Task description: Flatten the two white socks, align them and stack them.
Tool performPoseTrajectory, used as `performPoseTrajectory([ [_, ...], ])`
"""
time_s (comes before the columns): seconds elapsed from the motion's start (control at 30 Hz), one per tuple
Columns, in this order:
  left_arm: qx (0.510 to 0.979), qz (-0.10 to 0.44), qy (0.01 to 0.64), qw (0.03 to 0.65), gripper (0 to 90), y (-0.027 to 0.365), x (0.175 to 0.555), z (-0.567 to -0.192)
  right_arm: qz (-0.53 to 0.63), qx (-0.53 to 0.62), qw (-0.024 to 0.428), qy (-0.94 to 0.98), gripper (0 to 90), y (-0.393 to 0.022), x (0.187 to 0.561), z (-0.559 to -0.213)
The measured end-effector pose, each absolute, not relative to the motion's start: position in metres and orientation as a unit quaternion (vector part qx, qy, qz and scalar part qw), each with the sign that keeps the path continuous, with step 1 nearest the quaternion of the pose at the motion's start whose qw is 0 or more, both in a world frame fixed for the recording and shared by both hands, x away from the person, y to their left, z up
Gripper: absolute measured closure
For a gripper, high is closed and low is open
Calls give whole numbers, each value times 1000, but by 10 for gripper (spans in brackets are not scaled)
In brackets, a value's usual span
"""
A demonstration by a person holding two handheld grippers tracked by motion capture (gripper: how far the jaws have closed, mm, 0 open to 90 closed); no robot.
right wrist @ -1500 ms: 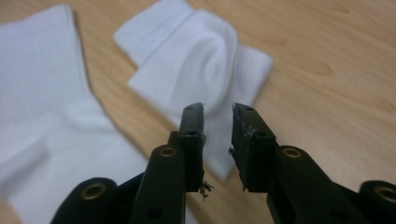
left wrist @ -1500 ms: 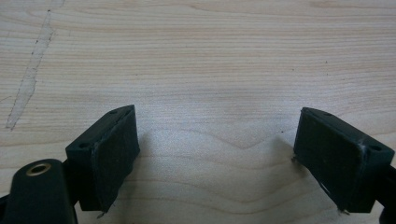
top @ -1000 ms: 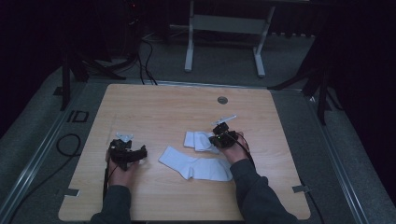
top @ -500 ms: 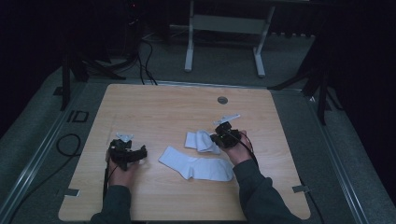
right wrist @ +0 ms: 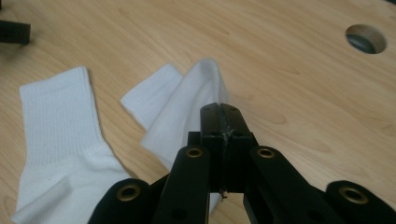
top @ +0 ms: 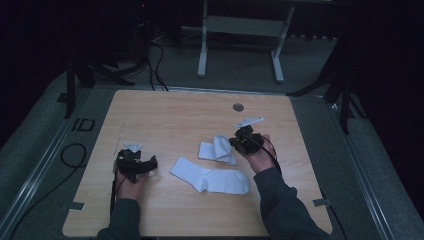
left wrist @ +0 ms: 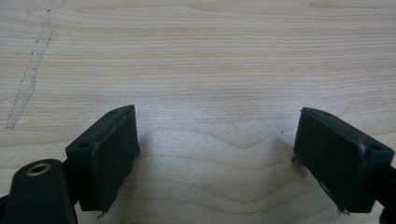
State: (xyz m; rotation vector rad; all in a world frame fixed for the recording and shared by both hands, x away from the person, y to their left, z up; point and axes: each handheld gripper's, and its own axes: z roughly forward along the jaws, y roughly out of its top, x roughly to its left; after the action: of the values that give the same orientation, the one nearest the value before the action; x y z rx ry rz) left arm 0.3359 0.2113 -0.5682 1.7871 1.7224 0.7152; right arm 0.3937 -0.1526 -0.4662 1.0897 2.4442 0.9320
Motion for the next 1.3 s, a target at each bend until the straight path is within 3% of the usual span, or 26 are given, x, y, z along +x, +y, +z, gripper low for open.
performPoseTrajectory([
  [0.57,663,266,642,277,139,211,336,-568,335,409,184,829,897,-197,394,-442],
  [1.17,665,266,641,276,139,211,336,-568,321,442,180,818,892,-257,373,-450],
  [1.3,665,266,641,276,139,211,336,-568,269,447,202,829,801,-263,378,-460],
])
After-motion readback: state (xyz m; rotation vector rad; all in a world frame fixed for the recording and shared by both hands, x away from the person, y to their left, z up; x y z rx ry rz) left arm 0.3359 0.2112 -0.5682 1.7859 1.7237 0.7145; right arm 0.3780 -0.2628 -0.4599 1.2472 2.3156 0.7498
